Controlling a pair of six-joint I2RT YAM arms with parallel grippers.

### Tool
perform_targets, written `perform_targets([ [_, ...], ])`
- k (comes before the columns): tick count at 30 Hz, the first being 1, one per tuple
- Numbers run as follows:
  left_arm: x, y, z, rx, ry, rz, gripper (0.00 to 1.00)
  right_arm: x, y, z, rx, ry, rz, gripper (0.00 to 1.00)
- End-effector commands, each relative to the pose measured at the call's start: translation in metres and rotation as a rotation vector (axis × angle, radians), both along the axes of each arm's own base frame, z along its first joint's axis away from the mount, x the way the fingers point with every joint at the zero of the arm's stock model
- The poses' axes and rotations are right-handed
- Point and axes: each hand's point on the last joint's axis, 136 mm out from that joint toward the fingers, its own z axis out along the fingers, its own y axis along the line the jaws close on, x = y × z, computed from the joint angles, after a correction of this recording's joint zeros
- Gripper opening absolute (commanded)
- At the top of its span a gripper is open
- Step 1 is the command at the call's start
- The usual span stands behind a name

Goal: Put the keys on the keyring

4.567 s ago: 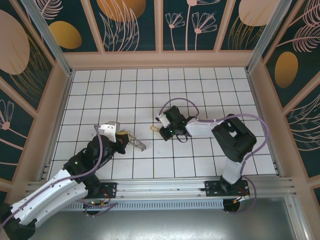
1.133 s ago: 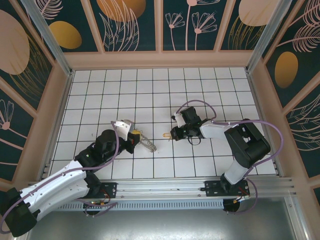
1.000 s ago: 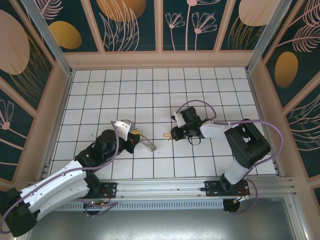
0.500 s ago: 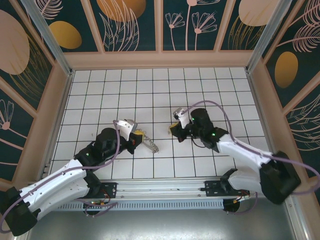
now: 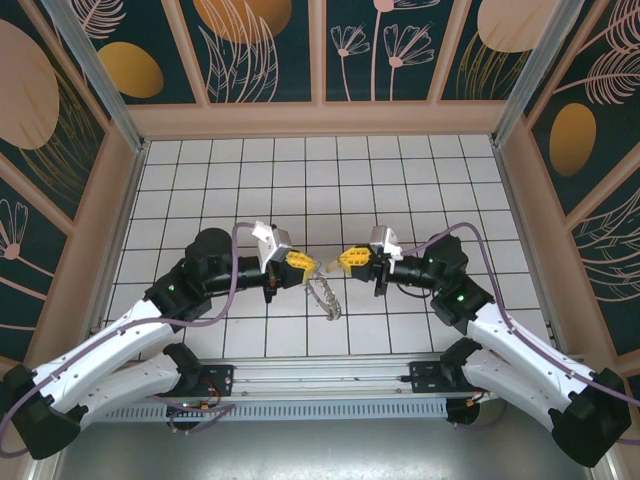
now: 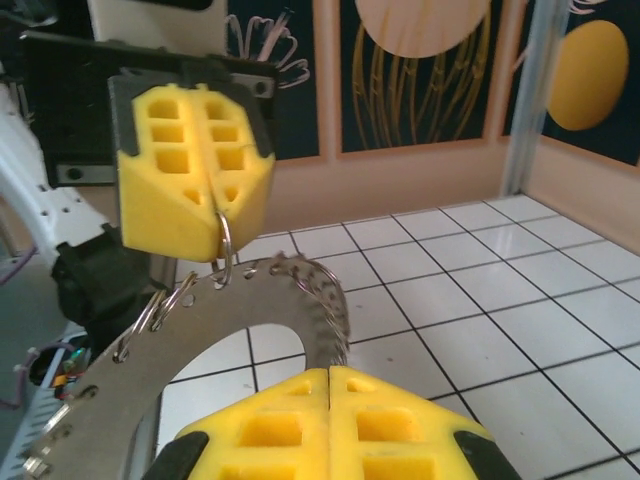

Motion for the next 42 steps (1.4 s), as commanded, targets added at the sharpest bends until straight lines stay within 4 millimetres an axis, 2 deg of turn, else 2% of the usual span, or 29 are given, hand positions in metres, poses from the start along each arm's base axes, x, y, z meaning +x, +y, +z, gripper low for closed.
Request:
perform_targets([
  [1,-0.014,-0.006,0.027,-0.047,-0.066,-0.106,0.00,-0.018,0.001,0.030,0.059,-0.106,0.091,0.00],
  [12,-0.006,-0.020,0.029,-0.052,-0.056,-0.138,0.00,-0.027,0.000,0.050,0.102,-0.093,0.130,0.00],
  [18,-0.006,-0.020,0.035,-0.081,-0.066,-0.135,0.00,-0.031,-0.004,0.049,0.112,-0.101,0.108,0.00],
  [25,-0.006,-0.022,0.037,-0.097,-0.061,-0.145,0.00,-0.037,0.003,0.046,0.108,-0.119,0.100,0.00],
  [33,-0.009,-0.019,0.035,-0.096,-0.058,-0.144,0.00,-0.026,0.004,0.048,0.113,-0.145,0.016,0.00],
  [42,-0.008,-0.018,0.036,-0.096,-0.064,-0.138,0.00,-0.028,0.006,0.046,0.122,-0.149,-0.001,0.00],
])
